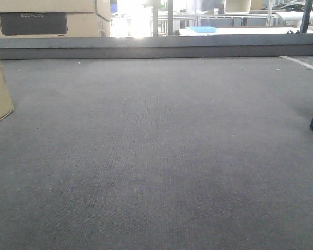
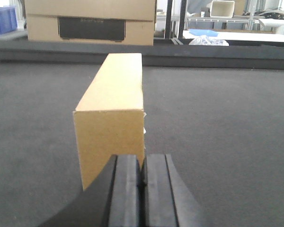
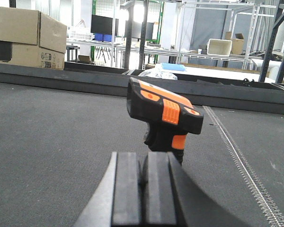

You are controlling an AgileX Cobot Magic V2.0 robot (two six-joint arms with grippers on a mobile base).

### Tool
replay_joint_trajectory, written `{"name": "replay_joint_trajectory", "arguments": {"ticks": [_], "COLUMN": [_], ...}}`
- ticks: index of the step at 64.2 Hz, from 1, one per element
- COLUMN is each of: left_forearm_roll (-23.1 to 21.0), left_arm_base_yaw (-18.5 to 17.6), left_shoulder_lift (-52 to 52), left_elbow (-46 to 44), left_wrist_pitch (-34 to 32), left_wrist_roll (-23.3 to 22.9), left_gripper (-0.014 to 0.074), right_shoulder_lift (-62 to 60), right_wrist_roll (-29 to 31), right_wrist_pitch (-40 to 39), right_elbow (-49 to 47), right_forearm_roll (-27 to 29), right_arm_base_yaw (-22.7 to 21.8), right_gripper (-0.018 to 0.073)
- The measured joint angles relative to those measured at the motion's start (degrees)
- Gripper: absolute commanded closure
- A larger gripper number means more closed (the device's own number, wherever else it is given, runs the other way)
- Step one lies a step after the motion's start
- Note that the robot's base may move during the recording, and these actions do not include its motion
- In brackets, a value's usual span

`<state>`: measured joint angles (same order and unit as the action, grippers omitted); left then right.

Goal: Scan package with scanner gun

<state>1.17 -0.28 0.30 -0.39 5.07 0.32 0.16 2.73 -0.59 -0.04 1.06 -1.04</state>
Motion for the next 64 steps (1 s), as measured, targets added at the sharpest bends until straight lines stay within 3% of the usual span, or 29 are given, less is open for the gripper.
{"name": "replay_joint_trajectory", "arguments": {"ticks": [9,29,40,64], "left_forearm_roll": [-1.2,-1.2,0.1,0.7], "left_arm_base_yaw": [0.0,0.0,0.0,0.0], "left_shoulder_lift": [0.0,0.0,0.0,0.0], "left_elbow": [0.3,0.5,0.5,0.5], "left_wrist_pitch": [-3.9,-4.1,-3.7,-3.7], "left_wrist_roll": [1.8,2.0,-2.5,-3.5], "left_gripper": [0.0708,0.0708,0.0708,0.0708], "right_shoulder_lift": [0.0,0.0,0.0,0.0], "right_wrist_roll": [0.0,0.0,0.0,0.0], "right_wrist_pitch": [0.0,0.0,0.0,0.0], "right_elbow": [0.0,0.0,0.0,0.0], "right_forearm_roll": [0.0,0.0,0.0,0.0], "right_arm_base_yaw": [0.0,0.0,0.0,0.0], "right_gripper": [0.0728,0.0728,0.0728,0.0728]}}
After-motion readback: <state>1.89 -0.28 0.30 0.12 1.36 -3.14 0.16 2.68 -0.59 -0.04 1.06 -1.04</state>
